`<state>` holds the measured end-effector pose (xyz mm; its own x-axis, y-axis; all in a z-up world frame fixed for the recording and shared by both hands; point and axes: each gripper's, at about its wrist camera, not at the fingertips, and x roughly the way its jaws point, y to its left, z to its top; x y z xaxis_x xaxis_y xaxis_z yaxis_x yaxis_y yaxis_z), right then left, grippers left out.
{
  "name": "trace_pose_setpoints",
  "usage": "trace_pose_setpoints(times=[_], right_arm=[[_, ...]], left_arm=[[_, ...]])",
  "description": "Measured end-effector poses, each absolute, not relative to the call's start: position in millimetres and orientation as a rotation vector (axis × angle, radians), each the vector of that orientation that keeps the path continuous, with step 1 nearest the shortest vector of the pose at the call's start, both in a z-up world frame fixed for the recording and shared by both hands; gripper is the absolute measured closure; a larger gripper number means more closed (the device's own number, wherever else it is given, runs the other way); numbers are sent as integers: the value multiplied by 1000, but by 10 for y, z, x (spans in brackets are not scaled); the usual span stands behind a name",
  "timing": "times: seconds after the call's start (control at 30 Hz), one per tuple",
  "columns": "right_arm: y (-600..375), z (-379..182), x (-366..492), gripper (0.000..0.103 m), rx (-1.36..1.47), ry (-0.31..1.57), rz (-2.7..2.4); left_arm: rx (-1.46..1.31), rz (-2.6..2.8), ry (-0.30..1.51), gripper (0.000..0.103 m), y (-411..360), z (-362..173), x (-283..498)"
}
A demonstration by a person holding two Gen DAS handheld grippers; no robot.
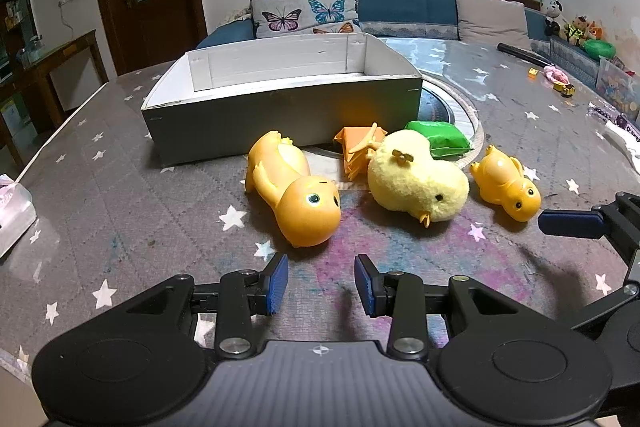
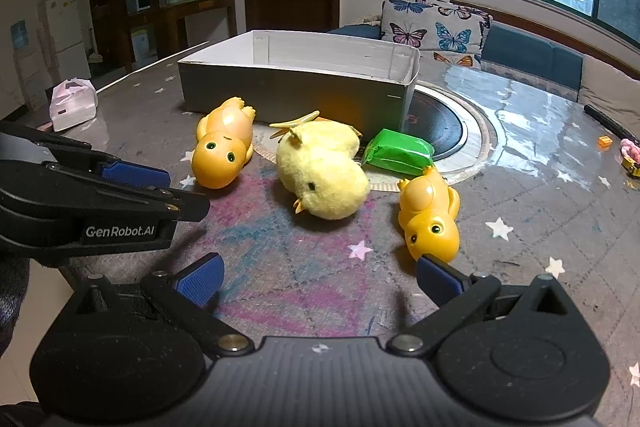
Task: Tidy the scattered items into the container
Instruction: 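Move both grippers toward the yellow rubber duck lying beside the box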
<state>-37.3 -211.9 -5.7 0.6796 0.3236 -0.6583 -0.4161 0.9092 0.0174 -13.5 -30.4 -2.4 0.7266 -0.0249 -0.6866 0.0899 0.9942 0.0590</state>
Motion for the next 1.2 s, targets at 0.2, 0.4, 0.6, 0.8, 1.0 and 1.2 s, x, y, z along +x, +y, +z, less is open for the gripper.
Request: trace_pose_setpoints(times=[0.2, 0.4, 0.6, 0.8, 1.0, 1.2], right_arm=[[-2119, -51, -365, 0, -134, 712, 419], [-2105, -50, -358, 0, -134, 715, 424], [-2083, -57, -354, 0, -138, 718, 430], [-2060, -50, -341, 0, -140, 722, 432], [-2022, -48, -322, 0, -148, 725, 439], [-2004, -46, -294, 0, -149, 728, 443]], left_arm=[[91, -62, 759, 64, -308, -19, -130], [95, -61, 763, 64, -317, -14, -123], [95, -60, 765, 64, -314, -8, -109], [95, -57, 768, 64, -334, 2, -101], [89, -58, 763, 64, -320, 26, -79], [84, -58, 763, 64, -300, 41, -47]])
